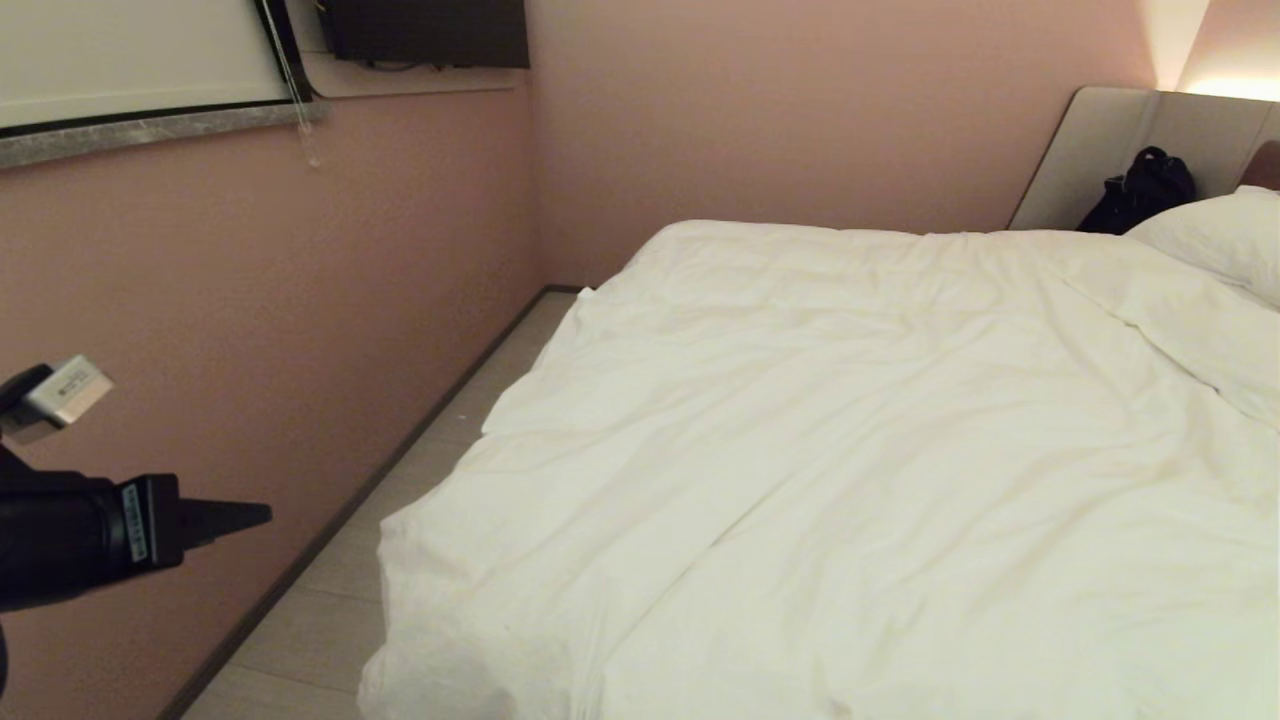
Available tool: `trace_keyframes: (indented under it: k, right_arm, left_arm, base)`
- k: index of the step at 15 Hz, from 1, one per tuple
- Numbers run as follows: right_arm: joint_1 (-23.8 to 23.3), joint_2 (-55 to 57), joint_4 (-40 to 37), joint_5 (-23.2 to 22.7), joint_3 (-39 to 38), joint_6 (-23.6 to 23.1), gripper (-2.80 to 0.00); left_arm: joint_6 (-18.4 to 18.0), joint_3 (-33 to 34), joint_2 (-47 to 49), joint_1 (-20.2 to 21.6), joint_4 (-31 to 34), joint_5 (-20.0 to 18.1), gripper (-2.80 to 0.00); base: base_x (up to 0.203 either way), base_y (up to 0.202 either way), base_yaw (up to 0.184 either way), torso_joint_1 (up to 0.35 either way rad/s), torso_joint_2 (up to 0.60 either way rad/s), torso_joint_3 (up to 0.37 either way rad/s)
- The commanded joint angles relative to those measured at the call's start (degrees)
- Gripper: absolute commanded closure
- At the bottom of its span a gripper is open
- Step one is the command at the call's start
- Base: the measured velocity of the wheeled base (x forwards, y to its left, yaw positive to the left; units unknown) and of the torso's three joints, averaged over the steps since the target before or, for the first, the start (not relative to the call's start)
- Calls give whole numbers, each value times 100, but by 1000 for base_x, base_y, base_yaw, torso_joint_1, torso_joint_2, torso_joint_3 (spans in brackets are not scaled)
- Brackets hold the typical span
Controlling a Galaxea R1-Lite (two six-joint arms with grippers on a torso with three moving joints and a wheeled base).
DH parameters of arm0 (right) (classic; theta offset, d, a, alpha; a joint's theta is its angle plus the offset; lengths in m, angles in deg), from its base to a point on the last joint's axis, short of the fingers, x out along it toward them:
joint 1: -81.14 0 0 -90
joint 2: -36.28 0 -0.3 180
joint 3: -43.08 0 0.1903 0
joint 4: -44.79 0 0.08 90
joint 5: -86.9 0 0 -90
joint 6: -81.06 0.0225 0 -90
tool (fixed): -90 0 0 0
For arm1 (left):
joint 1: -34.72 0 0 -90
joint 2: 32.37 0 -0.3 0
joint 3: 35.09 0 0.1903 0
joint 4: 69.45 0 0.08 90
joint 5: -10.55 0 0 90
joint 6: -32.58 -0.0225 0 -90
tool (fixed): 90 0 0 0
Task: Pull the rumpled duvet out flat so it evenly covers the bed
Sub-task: Flatten the corners of the folded blanket
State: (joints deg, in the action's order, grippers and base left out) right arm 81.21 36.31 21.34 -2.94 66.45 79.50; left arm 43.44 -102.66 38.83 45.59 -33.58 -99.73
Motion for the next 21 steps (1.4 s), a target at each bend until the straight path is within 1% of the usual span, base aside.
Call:
trace_keyframes:
  k: [1, 3, 4, 5, 6, 7, 8, 9, 10, 11, 13, 14, 16, 18, 19, 20, 21]
  right_arm:
    - [1, -1, 1, 1, 0, -2, 0]
    - [1, 6, 4, 1, 0, -2, 0]
    - [1, 5, 4, 1, 0, -2, 0]
    - [1, 6, 7, 1, 0, -2, 0]
    - [1, 5, -1, 1, 0, -2, 0]
    - [1, 6, -1, 1, 0, -2, 0]
    - [1, -2, 0, 1, 0, -2, 0]
    - [1, 5, 0, 1, 0, -2, 0]
    - [1, 6, -1, 1, 0, -2, 0]
    - [1, -2, -1, 1, 0, -2, 0]
    - [1, -2, -1, 1, 0, -2, 0]
    - [1, -2, -1, 1, 0, -2, 0]
    - [1, 2, -1, 1, 0, -2, 0]
    - [1, 6, -1, 1, 0, -2, 0]
    - [1, -2, 5, 1, 0, -2, 0]
    - [1, -1, -1, 1, 0, -2, 0]
    - [1, -2, 4, 1, 0, -2, 0]
  left_arm:
    - [-1, -16, 61, -169, -1, -9, 0]
    - [-15, 17, 65, -372, -1, 35, 0]
    - [-117, 50, 56, -470, 5, 63, 0]
    - [-326, 128, 8, -499, 7, 68, 0]
    - [-432, 176, -63, -506, 13, 73, 0]
    - [-462, 201, -115, -507, 16, 147, 0]
    - [-469, 231, -175, -518, 11, 306, 0]
    - [-535, 284, -287, -536, 1, 607, 0]
    - [-667, 313, -402, -550, -6, 803, 0]
    - [-795, 341, -575, -556, -9, 935, 0]
    - [-891, 436, -1058, -597, -11, 1026, 0]
    - [-915, 537, -1313, -681, -15, 1116, 0]
    - [-932, 800, -1779, -914, -23, 1543, 0]
    - [-945, 1008, -2313, -1152, -80, 1827, 0]
    - [-950, 1105, -2537, -1241, -104, 2032, 0]
    - [-953, 1222, -2749, -1290, -122, 2274, 0]
    - [-958, 1327, -2967, -1310, -137, 2418, 0]
  base:
    - [0, 0, 0, 0, 0, 0]
    - [0, 0, 0, 0, 0, 0]
    - [0, 0, 0, 0, 0, 0]
    - [0, 0, 0, 0, 0, 0]
    - [0, 0, 0, 0, 0, 0]
    - [0, 0, 0, 0, 0, 0]
    - [0, 0, 0, 0, 0, 0]
    - [0, 0, 0, 0, 0, 0]
    - [0, 0, 0, 0, 0, 0]
    - [0, 0, 0, 0, 0, 0]
    - [0, 0, 0, 0, 0, 0]
    - [0, 0, 0, 0, 0, 0]
    - [0, 0, 0, 0, 0, 0]
    - [0, 0, 0, 0, 0, 0]
    - [0, 0, 0, 0, 0, 0]
    - [0, 0, 0, 0, 0, 0]
    - [0, 0, 0, 0, 0, 0]
